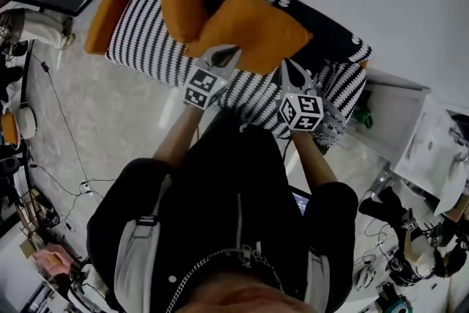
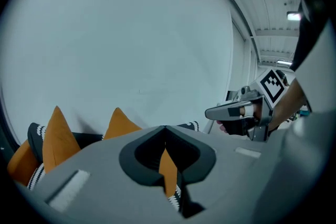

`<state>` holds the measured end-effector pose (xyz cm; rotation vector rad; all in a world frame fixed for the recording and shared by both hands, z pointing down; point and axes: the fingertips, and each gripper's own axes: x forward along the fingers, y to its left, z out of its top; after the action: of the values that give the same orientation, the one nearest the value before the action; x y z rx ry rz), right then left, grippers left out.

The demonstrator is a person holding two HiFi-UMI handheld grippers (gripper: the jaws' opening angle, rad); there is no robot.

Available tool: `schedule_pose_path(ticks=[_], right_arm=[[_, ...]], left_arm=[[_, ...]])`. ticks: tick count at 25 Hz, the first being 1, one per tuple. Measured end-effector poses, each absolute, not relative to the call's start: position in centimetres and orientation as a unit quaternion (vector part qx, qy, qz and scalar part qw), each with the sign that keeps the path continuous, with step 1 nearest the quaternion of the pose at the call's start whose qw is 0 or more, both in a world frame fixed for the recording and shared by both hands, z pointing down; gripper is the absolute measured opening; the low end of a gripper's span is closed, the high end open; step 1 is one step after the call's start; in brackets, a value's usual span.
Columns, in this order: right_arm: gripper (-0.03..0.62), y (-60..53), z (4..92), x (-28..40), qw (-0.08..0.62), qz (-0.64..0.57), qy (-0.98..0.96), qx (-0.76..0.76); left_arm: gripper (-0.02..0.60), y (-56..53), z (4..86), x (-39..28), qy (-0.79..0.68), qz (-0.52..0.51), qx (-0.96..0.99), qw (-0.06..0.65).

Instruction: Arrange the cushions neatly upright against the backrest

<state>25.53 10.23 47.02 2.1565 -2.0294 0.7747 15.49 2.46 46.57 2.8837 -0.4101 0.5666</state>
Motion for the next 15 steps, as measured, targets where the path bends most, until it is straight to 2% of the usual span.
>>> schedule_pose_path(ticks=[7, 15], right_arm=[[0.003, 8.6, 48.9, 26.2, 0.044, 0.287, -0.620, 0.729], [0.003, 7.6, 50.6, 30.0, 0.045, 0.299, -0.595, 0.744]], left_arm=[[0.011, -1.2, 48.7, 17.8, -0.098, 0.195, 0.970, 0.108], [0.011, -4.1, 50.3, 20.0, -0.099, 0.203, 0.969, 0.100]])
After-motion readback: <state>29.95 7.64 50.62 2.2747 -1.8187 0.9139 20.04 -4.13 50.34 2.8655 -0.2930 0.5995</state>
